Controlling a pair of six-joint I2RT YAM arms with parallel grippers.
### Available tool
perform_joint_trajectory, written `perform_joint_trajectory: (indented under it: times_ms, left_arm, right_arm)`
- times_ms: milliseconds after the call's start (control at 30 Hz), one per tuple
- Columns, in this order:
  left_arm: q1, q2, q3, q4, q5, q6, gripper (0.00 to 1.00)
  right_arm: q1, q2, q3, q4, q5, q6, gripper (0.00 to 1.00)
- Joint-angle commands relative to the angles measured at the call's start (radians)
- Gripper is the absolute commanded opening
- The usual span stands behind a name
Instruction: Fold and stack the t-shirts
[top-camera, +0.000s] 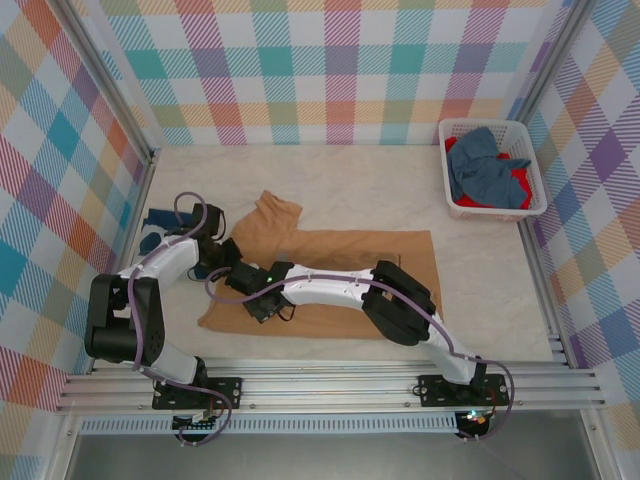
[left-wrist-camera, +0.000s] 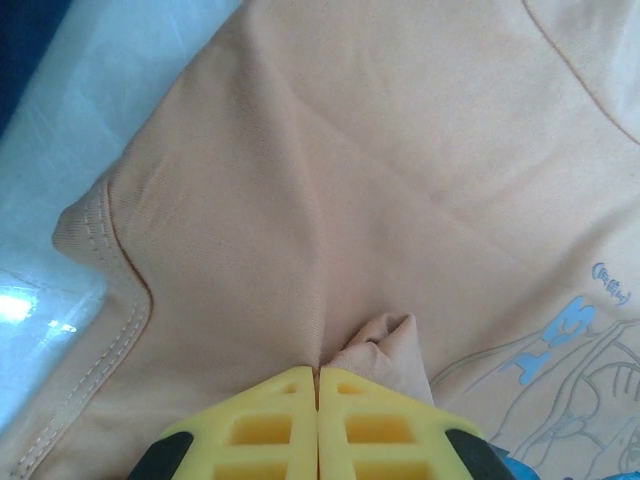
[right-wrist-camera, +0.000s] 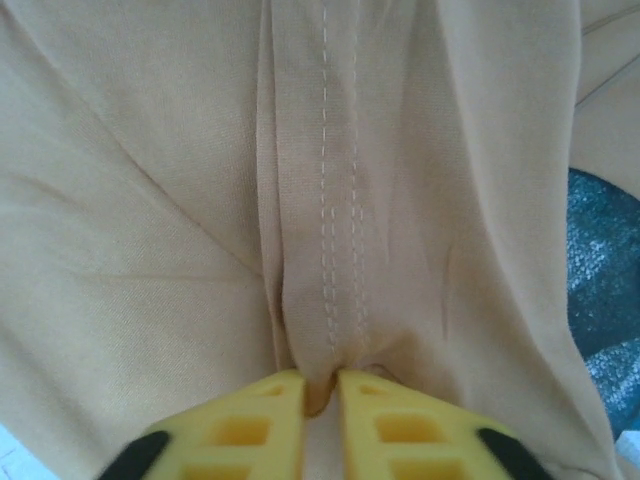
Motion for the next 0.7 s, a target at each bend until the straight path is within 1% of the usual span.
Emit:
perform_joint_trajectory:
  times_ms: [0,67,133,200,400,600,633,667]
  left_arm:
    - [0.014,-0.007,0.046,-0.059,-0.003,0.015,0.08]
    - [0.016,-0.001,0.062,-0.081,-0.015,0.012,0.08]
    - [0.015,0.007,0.075,-0.094,-0.018,0.014,0.11]
    - [0.015,0.016,0.090,-0.109,-0.030,0.007,0.15]
    - [0.015,0.053,0.111,-0.120,-0.024,0.007,0.17]
    - [0.012,0.066,0.111,-0.119,-0.015,0.016,0.15]
    - [0.011,0.066,0.116,-0.131,-0.026,0.017,0.17]
    - [0.012,0.060,0.118,-0.142,-0.041,0.019,0.20]
  right_arm:
    - [-0.005,-0.007,0.032,-0.023,0.018,-0.003,0.07]
    - [-0.017,-0.030,0.027,-0.021,-0.005,-0.003,0.05]
    - [-0.036,-0.048,0.026,-0.022,-0.051,-0.002,0.04]
    - [-0.058,-0.061,0.021,-0.013,-0.127,-0.004,0.03]
    - [-0.108,-0.065,0.012,0.016,-0.358,-0.012,0.02]
    - [-0.148,-0.088,-0.025,0.038,-0.398,0.031,0.00]
    - [-0.151,-0.091,-0.027,0.037,-0.396,0.033,0.00]
    - [-0.159,-0.096,-0.030,0.036,-0.398,0.038,0.00]
